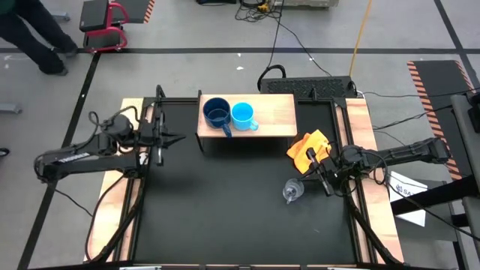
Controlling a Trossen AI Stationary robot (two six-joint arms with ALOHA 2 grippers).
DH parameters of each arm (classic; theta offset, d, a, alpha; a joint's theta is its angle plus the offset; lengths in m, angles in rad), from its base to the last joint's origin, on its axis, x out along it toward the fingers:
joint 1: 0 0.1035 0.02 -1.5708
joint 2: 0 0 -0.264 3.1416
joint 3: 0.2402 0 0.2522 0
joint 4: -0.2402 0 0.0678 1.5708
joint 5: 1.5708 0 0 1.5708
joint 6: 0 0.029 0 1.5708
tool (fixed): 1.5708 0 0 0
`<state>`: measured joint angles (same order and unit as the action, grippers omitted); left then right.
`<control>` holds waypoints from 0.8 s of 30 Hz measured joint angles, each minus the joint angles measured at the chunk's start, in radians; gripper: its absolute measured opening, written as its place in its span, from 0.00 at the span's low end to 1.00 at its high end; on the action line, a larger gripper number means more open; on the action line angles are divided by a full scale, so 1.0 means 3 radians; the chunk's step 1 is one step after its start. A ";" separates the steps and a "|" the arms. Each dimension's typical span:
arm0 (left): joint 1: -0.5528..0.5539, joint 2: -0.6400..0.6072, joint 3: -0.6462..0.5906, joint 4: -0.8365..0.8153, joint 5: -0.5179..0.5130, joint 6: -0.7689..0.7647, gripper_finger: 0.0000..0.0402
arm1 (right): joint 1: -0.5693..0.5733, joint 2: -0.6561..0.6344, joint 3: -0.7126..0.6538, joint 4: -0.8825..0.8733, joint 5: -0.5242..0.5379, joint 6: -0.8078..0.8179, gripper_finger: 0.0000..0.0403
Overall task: Stack small to large cups/mugs on shelf
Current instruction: Put the blue mug on the shelf
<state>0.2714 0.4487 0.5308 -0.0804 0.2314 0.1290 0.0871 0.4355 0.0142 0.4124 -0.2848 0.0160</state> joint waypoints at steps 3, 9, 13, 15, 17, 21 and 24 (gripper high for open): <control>0.0001 -0.0096 -0.0293 0.0160 0.0082 -0.0031 0.00 | 0.0000 0.0000 -0.0001 -0.0001 0.0000 0.0005 0.02; 0.0001 -0.0227 -0.0854 0.0949 -0.0080 -0.0418 0.00 | -0.0001 0.0000 0.0000 0.0041 0.0000 0.0005 0.02; -0.0003 -0.0288 -0.1018 0.1025 0.0044 -0.0309 0.00 | 0.0000 0.0000 -0.0001 0.0098 0.0019 0.0006 0.02; 0.0001 -0.0287 -0.1070 0.1023 0.0046 -0.0288 0.00 | -0.0001 0.0000 0.0000 0.0113 0.0151 0.0044 0.02; 0.0000 -0.0286 -0.1109 0.0983 0.0103 -0.0209 0.00 | -0.0001 0.0002 0.0000 0.0111 0.0341 0.0100 0.02; 0.0000 -0.0279 -0.1186 0.0945 0.0128 -0.0114 0.00 | -0.0001 0.0010 -0.0001 0.0086 0.0518 0.0087 0.02; 0.0000 -0.0279 -0.1264 0.0935 0.0195 -0.0057 0.00 | -0.0001 0.0013 0.0000 0.0084 0.0526 0.0079 0.02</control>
<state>0.2714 0.3649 0.1516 0.2001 0.2897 0.1118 0.0868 0.4395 0.0141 0.4376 -0.1271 0.0396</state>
